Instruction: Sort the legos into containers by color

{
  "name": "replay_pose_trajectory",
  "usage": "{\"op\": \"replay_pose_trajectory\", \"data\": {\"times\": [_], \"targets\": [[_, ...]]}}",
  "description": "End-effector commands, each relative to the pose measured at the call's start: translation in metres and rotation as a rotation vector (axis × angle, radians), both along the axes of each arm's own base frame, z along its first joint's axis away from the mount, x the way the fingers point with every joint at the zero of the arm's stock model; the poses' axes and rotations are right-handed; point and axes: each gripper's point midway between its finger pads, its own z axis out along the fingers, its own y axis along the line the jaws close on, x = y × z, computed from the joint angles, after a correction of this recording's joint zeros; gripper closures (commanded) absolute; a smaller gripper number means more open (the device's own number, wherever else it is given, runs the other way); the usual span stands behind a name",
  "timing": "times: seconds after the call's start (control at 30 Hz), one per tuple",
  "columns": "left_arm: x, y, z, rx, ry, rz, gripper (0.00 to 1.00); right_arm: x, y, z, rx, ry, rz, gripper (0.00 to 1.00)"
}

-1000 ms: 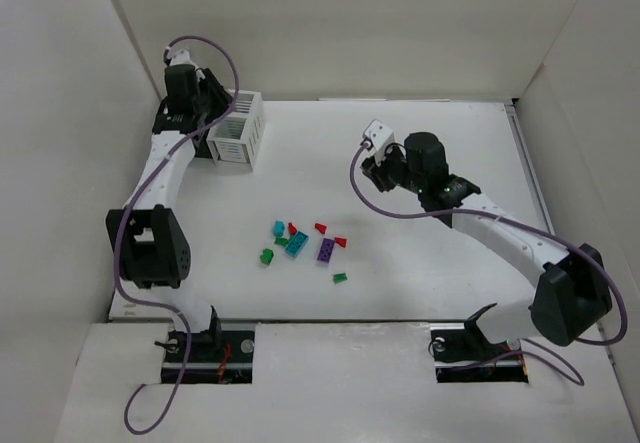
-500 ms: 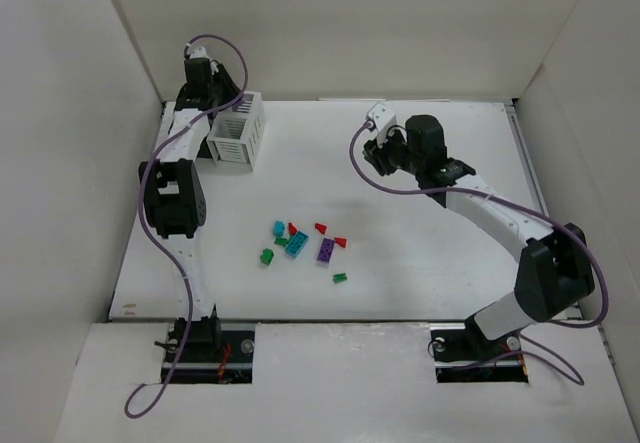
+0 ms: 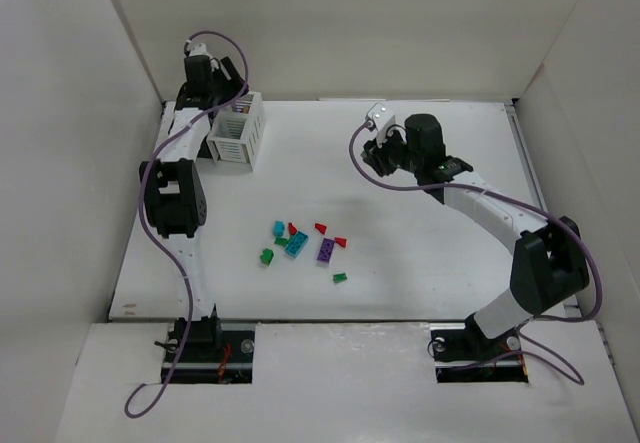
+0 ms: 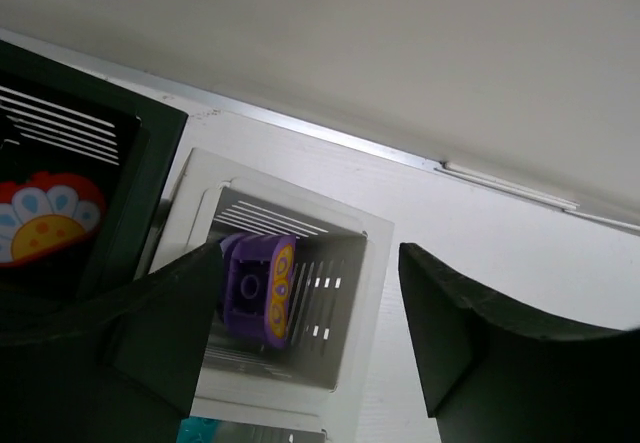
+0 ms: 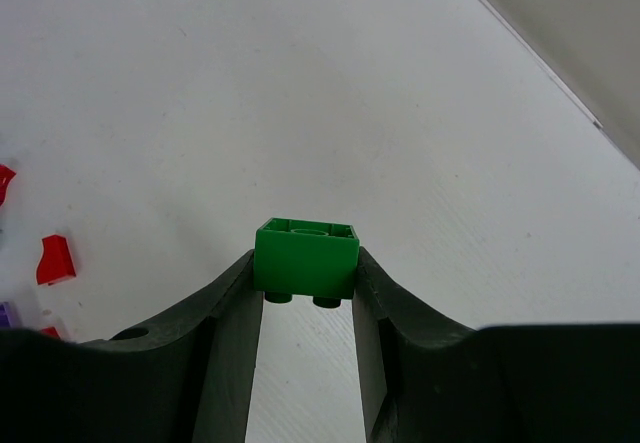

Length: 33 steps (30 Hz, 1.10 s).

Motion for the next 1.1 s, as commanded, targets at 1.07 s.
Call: {"op": "replay_pose_trajectory", "data": {"times": [1.07], "targets": [[-0.354,-0.264,0.095,-0.407,-0.140,-1.144,0.01,-0.157,0.076,0.060,0.114,-0.147,0.700,0.96]]}}
